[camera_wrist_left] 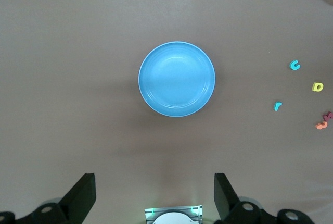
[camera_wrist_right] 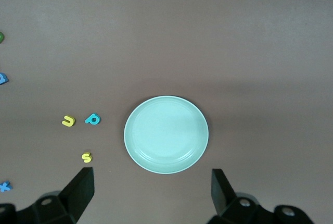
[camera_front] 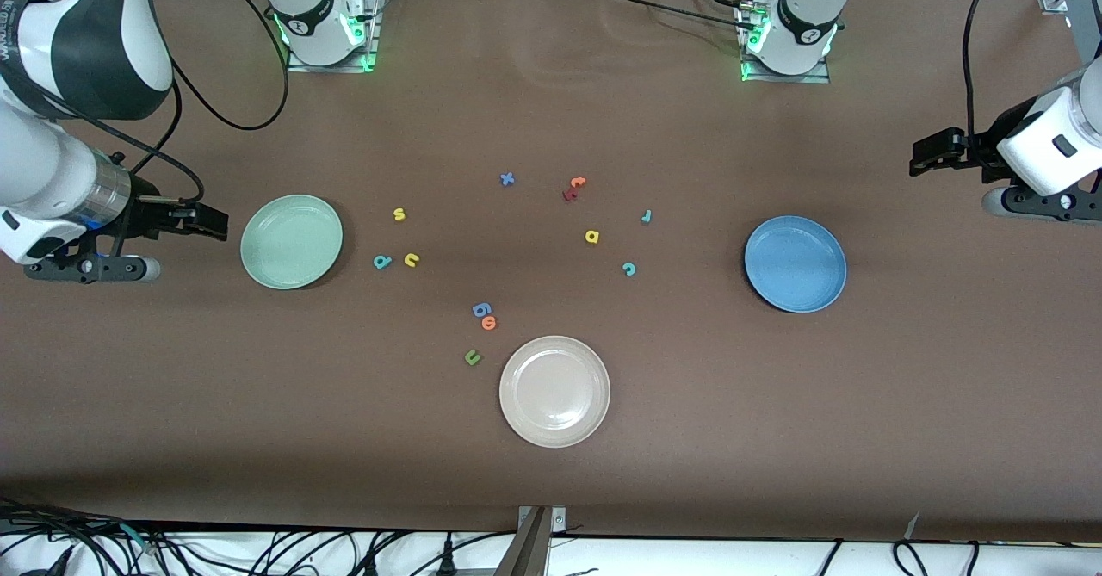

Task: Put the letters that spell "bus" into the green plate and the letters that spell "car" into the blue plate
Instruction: 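Reach yellow s with the right gripper while the left gripper reaches teal r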

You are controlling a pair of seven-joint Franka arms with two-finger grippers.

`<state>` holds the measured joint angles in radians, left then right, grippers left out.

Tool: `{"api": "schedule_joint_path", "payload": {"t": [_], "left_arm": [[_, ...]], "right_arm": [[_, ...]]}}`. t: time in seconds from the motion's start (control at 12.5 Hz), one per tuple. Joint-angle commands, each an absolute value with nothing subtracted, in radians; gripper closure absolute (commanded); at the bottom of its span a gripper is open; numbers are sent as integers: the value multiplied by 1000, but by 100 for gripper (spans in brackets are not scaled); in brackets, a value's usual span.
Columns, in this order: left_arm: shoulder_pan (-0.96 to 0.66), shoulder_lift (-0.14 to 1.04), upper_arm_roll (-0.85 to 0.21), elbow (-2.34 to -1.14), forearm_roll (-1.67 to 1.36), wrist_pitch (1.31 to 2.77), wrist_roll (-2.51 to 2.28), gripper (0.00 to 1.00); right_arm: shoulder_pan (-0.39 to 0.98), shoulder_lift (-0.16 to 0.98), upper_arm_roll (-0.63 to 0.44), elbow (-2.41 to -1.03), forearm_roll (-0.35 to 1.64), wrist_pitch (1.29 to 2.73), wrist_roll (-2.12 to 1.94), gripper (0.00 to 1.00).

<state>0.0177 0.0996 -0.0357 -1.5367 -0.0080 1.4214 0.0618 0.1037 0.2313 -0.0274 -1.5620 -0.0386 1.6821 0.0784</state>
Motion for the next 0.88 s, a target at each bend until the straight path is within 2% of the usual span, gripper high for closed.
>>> {"api": "schedule_joint_path", "payload": {"t": [0.0, 0.48, 0.8], "left_arm": [[2, 132, -44, -1517, 25, 1414, 68, 0], [-130, 219, -46, -1532, -54, 1433, -101, 0], [-224, 235, -52, -1627, -89, 1557, -239, 0]], "right_arm": [[100, 230, -18, -1562, -46, 1681, 91, 1], [149, 230, -12, -1568, -35, 1668, 205, 1], [205, 262, -6, -1601, -2, 1672, 316, 2]]}}
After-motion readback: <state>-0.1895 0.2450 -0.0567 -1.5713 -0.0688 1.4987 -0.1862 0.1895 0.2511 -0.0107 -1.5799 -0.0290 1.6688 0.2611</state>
